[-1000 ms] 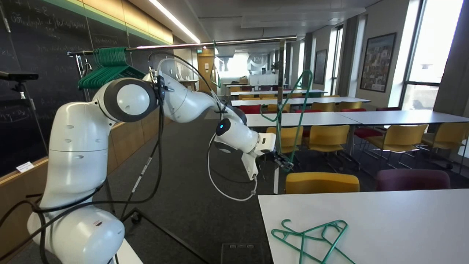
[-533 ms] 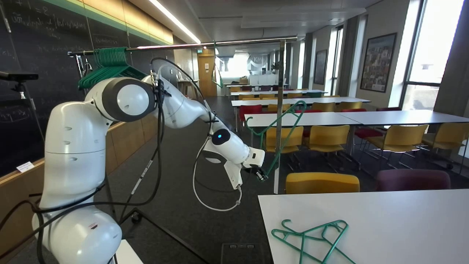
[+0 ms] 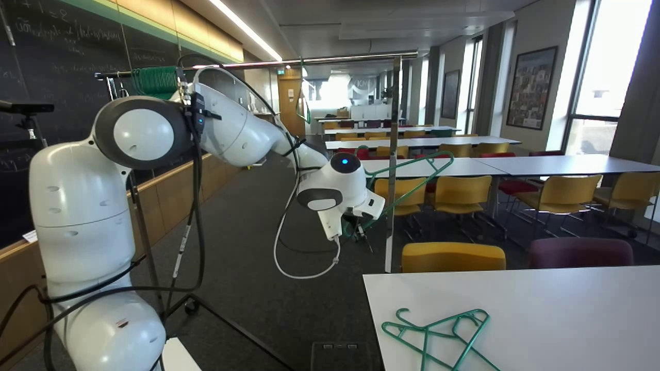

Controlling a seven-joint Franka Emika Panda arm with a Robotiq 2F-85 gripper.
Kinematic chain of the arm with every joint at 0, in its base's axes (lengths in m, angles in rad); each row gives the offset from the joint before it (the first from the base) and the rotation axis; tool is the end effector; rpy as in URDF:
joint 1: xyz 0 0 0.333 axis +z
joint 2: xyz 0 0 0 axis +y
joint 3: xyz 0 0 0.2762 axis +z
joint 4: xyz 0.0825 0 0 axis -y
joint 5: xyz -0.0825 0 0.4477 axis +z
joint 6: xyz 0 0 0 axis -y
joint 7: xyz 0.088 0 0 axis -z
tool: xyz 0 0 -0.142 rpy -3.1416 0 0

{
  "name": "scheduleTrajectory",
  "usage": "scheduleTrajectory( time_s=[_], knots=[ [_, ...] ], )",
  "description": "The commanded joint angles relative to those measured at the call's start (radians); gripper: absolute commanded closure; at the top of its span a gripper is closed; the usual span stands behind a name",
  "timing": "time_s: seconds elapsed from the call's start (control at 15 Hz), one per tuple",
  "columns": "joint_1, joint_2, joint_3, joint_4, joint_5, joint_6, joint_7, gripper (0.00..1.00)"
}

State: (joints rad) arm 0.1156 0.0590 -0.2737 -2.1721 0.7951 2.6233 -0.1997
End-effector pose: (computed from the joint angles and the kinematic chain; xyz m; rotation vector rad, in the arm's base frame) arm 0.6287 -0.1049 0.2969 -2.5355 0.7552 -0.6225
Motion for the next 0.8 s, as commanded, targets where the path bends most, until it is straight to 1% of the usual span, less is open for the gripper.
scheduleTrajectory(
  time_s=[0.0,0.27,0.33,0.4,0.47,0.53,0.6,0.67,0.73],
  knots=[
    [-0.098,-0.059,0.068,0.063,0.0,-0.06,0.141,0.97],
    [-0.151,-0.063,0.097,0.085,-0.021,0.067,0.213,0.97],
    [-0.163,-0.063,0.099,0.085,-0.029,0.088,0.229,0.97],
    [-0.176,-0.061,0.096,0.088,-0.04,0.07,0.245,0.97],
    [-0.194,-0.061,0.086,0.103,-0.055,-0.058,0.259,0.97],
    [-0.209,-0.055,0.081,0.117,-0.036,-0.165,0.244,0.97],
    [-0.226,-0.032,0.075,0.137,-0.014,-0.241,0.227,0.97],
    [-0.22,-0.006,0.042,0.153,-0.001,-0.319,0.215,0.97],
    [-0.26,0.02,0.057,0.171,0.0,-0.396,0.216,0.97]
  ],
)
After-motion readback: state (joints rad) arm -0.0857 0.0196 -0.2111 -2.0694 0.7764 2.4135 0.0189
